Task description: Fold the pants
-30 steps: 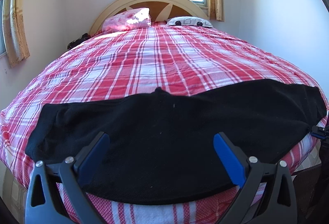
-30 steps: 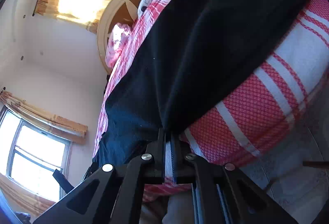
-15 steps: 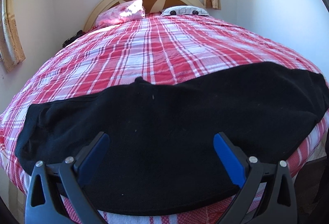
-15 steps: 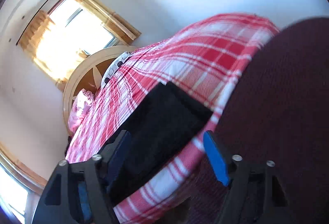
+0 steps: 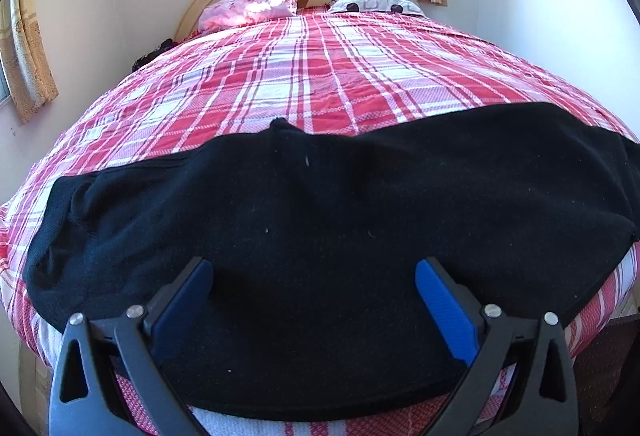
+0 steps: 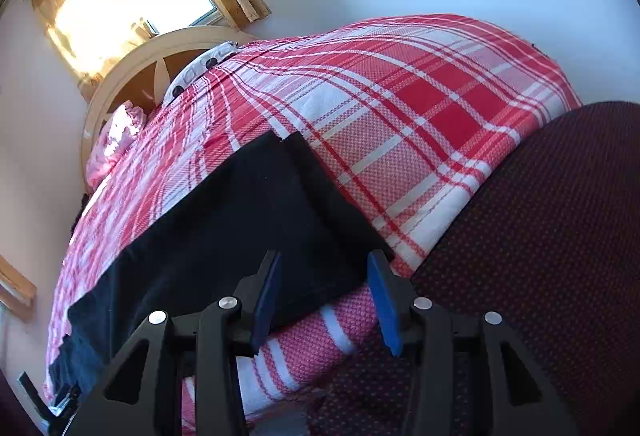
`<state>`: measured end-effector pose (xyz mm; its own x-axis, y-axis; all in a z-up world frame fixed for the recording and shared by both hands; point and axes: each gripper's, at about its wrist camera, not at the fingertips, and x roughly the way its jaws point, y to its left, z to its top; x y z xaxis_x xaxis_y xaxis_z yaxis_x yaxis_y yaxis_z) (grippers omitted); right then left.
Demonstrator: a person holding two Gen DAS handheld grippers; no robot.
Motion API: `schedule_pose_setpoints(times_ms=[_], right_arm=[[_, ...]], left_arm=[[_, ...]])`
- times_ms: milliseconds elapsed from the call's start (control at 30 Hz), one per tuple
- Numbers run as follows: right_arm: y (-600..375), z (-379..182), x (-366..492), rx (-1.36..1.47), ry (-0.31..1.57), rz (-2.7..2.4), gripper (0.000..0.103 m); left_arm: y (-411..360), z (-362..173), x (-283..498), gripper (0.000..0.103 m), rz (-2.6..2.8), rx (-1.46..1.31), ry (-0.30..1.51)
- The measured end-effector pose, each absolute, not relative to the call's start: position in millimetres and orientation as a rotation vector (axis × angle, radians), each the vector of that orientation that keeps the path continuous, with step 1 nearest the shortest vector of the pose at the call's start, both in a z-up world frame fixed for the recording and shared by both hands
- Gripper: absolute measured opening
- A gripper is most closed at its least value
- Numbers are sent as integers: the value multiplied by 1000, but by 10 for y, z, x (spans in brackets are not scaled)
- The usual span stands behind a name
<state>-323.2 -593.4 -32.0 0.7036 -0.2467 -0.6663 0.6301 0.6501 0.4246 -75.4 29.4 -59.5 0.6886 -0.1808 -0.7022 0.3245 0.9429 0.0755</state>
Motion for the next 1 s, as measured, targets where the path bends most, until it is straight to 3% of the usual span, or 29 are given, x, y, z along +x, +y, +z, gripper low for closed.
schedule_pose_setpoints(times_ms=[133,200,267,533,600,700,767,1000], right_arm=[[-5899,-400,-3116,657,695,-496,45],[-5861,-394,-3054,608,731,-501,21],[-5812,-378,-2985,541,762,-488,12],[-5901,-183,-2996,446,782,-546,12],[-5941,-236,-2990,460,802,-543,14],[-6070,-345,-3016,528,789,-521,26],[-6166,-312,-3134,585,728,-554,49],[-6327,-269,-3501,769,534,-512,53]], left_arm=[[284,-602,-746,103,-280,200,765],[281,-601,-749,103,-278,204,764],[281,-601,-742,103,-278,204,766],[275,-601,-727,103,-281,209,768],[273,-602,-727,103,-279,211,768],[271,-588,-737,103,-281,226,760],[274,-576,-729,103,-282,229,760],[203,-482,-802,103,-297,251,699]])
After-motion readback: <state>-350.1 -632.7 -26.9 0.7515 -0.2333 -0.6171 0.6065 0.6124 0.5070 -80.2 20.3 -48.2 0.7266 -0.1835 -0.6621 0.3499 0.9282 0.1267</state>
